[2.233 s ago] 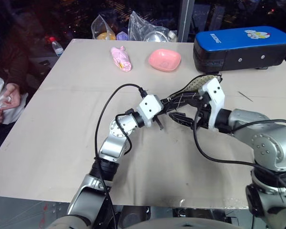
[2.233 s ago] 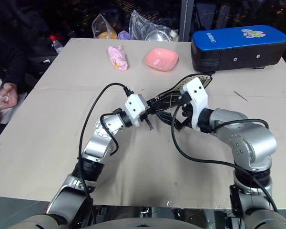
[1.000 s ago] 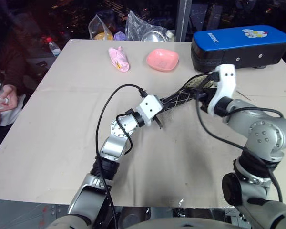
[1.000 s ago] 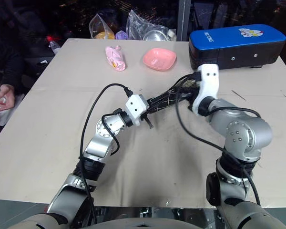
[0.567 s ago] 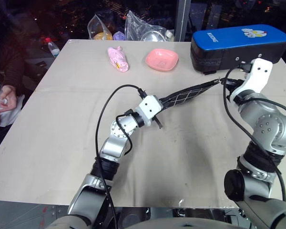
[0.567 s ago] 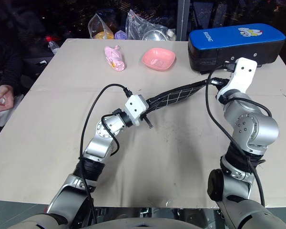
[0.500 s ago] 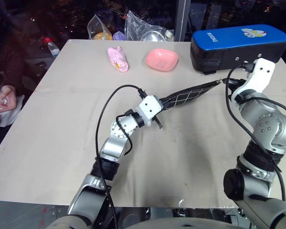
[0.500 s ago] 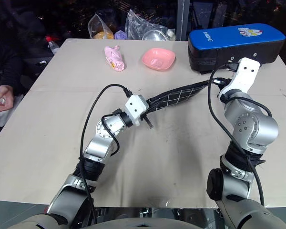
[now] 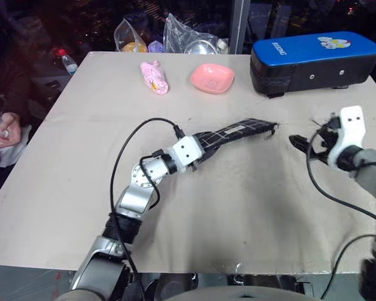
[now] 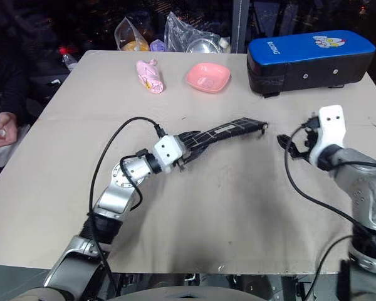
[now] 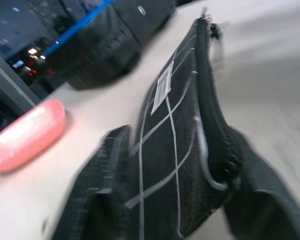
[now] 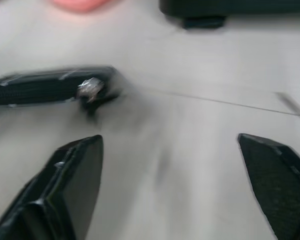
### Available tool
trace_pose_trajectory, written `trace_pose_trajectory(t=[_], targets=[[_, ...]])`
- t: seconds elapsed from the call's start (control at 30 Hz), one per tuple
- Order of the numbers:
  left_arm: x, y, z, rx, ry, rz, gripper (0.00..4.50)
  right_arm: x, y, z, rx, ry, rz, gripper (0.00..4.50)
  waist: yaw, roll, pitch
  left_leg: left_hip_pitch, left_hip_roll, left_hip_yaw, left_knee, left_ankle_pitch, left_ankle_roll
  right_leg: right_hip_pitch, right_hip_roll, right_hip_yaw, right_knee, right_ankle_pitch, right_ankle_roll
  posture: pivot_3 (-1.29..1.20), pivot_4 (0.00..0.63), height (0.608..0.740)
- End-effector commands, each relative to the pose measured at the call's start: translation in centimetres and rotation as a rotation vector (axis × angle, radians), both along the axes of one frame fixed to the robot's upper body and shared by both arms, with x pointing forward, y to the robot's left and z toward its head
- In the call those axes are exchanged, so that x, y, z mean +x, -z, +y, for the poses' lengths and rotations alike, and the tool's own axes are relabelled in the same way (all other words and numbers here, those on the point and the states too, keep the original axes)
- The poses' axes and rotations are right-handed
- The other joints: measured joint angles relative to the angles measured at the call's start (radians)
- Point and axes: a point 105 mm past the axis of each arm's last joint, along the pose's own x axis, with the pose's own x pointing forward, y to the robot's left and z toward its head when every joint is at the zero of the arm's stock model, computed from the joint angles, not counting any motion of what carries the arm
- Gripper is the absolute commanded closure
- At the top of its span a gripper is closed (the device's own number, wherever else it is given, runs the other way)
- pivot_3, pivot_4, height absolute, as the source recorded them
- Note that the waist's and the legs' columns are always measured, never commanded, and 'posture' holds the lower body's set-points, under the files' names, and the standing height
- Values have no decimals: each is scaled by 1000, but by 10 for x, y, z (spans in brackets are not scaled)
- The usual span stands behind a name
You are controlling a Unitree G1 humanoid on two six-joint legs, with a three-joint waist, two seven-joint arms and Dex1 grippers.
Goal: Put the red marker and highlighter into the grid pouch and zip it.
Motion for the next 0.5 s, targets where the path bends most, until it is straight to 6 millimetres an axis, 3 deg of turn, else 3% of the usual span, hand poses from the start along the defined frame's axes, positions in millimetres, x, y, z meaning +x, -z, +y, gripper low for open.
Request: trace_pose_trajectory(t=[0.03, 0.17, 0.27, 0.47, 0.5], targets=[[-26, 0, 22, -75, 13, 130, 595, -13, 2, -10, -27, -173, -111, 323, -5, 0, 0, 1, 1, 0, -2, 0, -1, 1, 0, 0, -2, 0, 0, 0, 150, 740], [-45, 18, 42, -88, -52, 301, 519, -23, 7, -17, -16, -298, -221, 323, -5, 3, 2, 1, 1, 0, -1, 0, -1, 0, 0, 1, -1, 0, 0, 0, 150, 740], [-64, 36, 54, -119, -126, 446, 519, -35, 31, -23, 12, -423, -129, 323, 2, 2, 2, 2, 1, -1, 1, -2, 3, 3, 0, 0, -1, 1, 1, 0, 150, 740], [-74, 40, 55, -192, -195, 514, 519, -35, 51, -35, 47, -465, -81, 323, 8, 3, 1, 5, 0, -1, 3, -3, 5, 8, -1, -1, -4, 1, 1, 0, 150, 740], [-74, 39, 55, -203, -200, 511, 477, -36, 53, -36, 58, -471, -68, 161, 8, 3, 1, 5, 0, -1, 3, -3, 5, 8, -1, -1, -4, 1, 1, 0, 150, 740]])
